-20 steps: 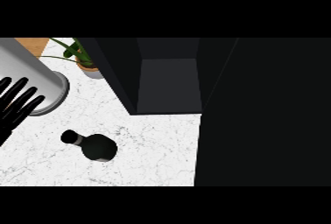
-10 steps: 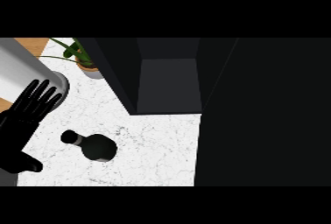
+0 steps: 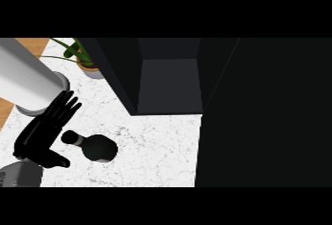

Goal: Pick up the wine, place it into the cabinet and close the cabinet

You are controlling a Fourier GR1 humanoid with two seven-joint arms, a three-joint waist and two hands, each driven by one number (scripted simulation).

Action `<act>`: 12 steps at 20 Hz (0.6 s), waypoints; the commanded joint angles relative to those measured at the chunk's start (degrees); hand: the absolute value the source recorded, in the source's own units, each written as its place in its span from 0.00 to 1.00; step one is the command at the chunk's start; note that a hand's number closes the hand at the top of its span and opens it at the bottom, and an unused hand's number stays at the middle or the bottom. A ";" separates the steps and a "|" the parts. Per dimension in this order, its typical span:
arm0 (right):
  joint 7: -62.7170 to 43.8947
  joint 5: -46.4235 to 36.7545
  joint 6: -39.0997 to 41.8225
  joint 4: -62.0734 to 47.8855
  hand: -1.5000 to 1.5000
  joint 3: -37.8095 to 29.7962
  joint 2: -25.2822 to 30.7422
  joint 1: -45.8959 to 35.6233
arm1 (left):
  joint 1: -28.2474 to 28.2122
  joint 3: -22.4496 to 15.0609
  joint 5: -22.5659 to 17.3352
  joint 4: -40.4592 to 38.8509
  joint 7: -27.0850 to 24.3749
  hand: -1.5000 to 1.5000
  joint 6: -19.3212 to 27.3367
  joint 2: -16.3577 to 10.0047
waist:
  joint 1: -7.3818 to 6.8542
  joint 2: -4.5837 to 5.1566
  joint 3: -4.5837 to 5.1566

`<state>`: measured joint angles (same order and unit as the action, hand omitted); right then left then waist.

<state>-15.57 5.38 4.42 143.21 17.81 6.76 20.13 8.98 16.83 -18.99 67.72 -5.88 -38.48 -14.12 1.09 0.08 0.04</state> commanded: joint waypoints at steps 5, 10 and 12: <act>-3.96 10.66 2.03 6.43 0.00 -5.82 1.70 0.14 | 4.48 -2.24 6.46 -15.98 -11.04 0.00 -5.72 -0.25 | -0.11 0.14 0.00; -1.85 6.64 2.11 7.80 0.00 -1.70 0.17 4.15 | 4.75 -3.19 8.56 -22.24 -15.90 0.00 -8.75 -0.40 | -0.12 -0.05 0.00; -3.03 6.29 2.68 8.99 0.00 -0.84 0.69 4.88 | 6.40 -2.86 8.55 -27.43 -16.31 0.00 -10.43 -1.49 | 0.21 0.03 0.04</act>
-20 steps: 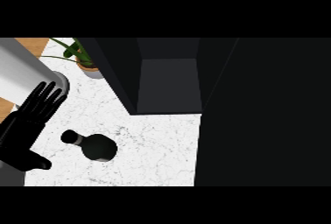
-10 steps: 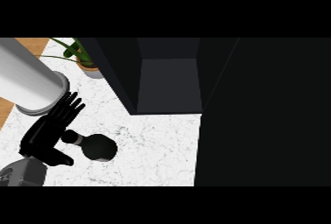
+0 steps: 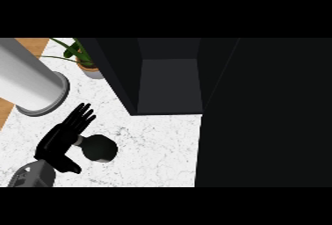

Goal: Pick up the wine, place it into the cabinet and close the cabinet

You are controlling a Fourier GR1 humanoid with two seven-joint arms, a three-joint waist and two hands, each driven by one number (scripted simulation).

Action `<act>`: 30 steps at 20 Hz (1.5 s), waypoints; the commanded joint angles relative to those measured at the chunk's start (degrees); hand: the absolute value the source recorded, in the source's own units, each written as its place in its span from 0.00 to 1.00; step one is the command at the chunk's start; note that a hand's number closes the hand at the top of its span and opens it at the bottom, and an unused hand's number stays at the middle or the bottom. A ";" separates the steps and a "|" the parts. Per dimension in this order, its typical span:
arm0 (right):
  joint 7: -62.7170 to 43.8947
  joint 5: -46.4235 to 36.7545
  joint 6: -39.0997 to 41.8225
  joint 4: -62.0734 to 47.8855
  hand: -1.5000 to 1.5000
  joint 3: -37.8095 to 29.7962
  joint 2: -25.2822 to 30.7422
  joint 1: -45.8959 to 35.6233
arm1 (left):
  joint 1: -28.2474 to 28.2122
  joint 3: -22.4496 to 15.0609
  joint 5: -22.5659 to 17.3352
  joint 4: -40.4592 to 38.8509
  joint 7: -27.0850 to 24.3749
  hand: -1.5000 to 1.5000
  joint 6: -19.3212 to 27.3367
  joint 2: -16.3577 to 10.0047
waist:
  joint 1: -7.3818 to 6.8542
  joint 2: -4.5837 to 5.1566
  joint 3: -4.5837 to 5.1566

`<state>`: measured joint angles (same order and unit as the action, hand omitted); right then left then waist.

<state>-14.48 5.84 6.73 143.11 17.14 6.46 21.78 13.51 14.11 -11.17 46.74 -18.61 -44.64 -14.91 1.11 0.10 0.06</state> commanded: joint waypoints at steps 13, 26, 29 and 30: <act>-2.73 3.42 0.35 5.49 0.00 0.38 -0.77 1.01 | 5.63 -1.49 3.16 -19.81 -12.50 0.00 -5.54 1.33 | 0.13 0.14 0.08; -2.37 4.28 1.23 2.73 0.00 -2.21 -0.56 -1.19 | 8.71 -3.82 2.98 -23.87 -13.14 1.00 -9.10 6.38 | 0.16 0.17 0.05; -1.93 1.96 0.22 1.89 0.00 0.72 -2.39 -1.65 | 9.13 -3.55 2.13 -25.29 -12.44 1.00 -14.58 3.50 | 0.19 0.29 0.13; -1.22 0.37 0.30 5.72 0.00 3.66 -2.47 2.95 | 9.49 -4.14 2.77 -25.47 -12.06 1.00 -11.26 6.06 | 1.16 0.05 0.14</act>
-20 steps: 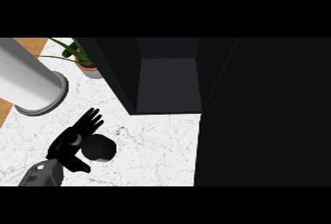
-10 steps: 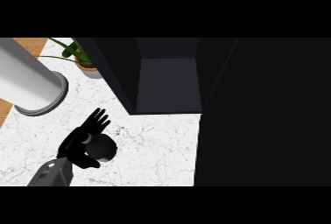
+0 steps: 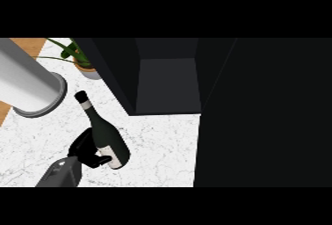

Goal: Pick up the wine, place it into the cabinet and close the cabinet

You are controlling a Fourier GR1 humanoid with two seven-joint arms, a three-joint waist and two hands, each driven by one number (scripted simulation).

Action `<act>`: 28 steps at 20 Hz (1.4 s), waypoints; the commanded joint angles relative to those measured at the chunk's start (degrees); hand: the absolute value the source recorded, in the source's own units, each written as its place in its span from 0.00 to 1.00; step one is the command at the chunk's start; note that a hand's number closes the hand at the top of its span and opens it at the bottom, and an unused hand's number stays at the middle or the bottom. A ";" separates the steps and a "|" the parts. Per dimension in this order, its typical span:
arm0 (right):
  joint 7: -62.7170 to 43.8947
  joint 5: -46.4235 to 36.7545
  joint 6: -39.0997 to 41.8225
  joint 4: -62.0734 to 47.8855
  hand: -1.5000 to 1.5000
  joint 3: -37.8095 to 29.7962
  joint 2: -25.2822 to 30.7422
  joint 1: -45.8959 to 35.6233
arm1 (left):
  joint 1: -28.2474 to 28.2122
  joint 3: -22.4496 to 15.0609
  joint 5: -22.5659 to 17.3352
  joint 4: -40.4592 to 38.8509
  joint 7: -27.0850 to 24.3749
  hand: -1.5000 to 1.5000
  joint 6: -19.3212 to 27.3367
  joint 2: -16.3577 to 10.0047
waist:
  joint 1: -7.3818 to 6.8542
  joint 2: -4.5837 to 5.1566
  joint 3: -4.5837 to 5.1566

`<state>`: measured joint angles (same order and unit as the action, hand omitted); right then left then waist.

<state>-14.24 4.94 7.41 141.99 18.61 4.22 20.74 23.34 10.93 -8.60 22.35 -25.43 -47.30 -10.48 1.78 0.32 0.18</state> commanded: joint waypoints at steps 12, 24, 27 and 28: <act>-2.86 2.22 -0.06 5.72 0.00 -0.18 0.91 2.17 | -7.88 1.78 4.67 11.78 -21.63 1.00 27.53 2.06 | -1.50 -0.42 -0.13; -2.69 -0.54 -0.08 6.56 0.00 2.26 0.83 5.34 | -13.50 -4.89 10.19 33.44 -8.17 1.00 42.98 5.33 | -1.86 -0.61 -0.23; -4.32 2.69 0.13 8.32 0.00 -0.65 1.66 4.93 | -11.70 -7.81 12.02 36.93 -2.92 1.00 46.32 8.82 | -1.65 -0.56 -0.23; -1.71 1.76 0.33 6.93 0.00 -0.62 1.29 5.95 | -10.82 -8.41 13.00 39.78 -0.68 1.00 49.89 10.28 | -1.59 -0.64 -0.25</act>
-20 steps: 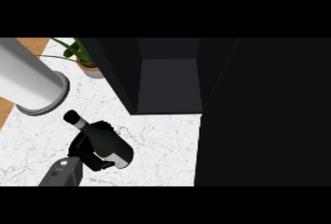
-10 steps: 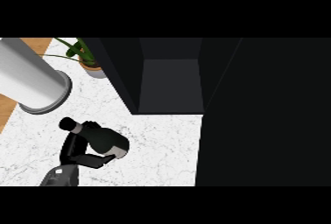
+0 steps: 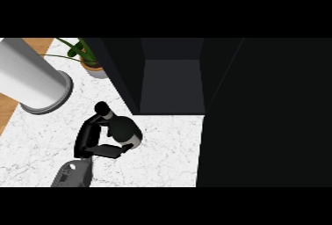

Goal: Pick up the wine, place it into the cabinet and close the cabinet

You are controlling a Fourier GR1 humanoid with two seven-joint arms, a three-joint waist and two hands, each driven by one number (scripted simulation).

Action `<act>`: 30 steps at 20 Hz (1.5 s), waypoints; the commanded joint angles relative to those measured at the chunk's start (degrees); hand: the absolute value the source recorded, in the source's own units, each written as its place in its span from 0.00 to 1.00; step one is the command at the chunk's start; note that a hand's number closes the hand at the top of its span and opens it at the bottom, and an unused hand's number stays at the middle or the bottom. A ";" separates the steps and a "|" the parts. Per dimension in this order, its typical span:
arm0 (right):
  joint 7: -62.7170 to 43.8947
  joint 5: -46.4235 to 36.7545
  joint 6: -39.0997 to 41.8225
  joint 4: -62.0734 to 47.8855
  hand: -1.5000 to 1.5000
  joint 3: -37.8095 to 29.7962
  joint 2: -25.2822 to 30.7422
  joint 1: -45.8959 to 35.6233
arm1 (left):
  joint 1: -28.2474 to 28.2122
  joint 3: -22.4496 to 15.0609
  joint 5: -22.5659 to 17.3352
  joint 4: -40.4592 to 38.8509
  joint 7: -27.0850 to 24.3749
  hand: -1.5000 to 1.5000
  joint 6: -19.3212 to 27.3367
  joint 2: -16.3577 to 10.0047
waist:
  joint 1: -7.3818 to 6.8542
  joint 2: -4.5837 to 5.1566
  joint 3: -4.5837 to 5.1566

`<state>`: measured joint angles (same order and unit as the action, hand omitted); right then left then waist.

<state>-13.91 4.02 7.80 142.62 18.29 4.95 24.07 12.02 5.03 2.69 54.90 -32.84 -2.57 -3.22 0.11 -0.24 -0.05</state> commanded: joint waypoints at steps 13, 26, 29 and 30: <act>-1.95 5.48 1.85 6.05 0.00 -3.32 1.08 1.88 | 11.25 -12.30 6.04 7.33 21.00 1.00 16.34 3.12 | 0.80 0.13 0.01; 2.87 4.99 4.30 2.05 0.00 -2.11 -0.67 2.74 | 17.59 -18.99 0.87 4.09 27.01 1.00 25.98 2.98 | 3.58 0.51 0.05; 1.60 6.00 4.75 2.20 0.00 -2.96 -0.05 2.28 | 18.14 -20.32 0.60 3.26 28.71 1.00 28.28 2.94 | 3.96 0.74 0.07; 0.33 6.65 4.65 5.10 0.00 -2.77 0.23 3.73 | 16.47 -20.21 2.04 4.04 28.00 1.00 27.76 2.93 | 3.24 0.43 0.06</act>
<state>-10.19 5.46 12.36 141.53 15.43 4.64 25.92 19.68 -9.42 2.95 62.26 -7.17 26.05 -6.06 1.64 -0.39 -0.36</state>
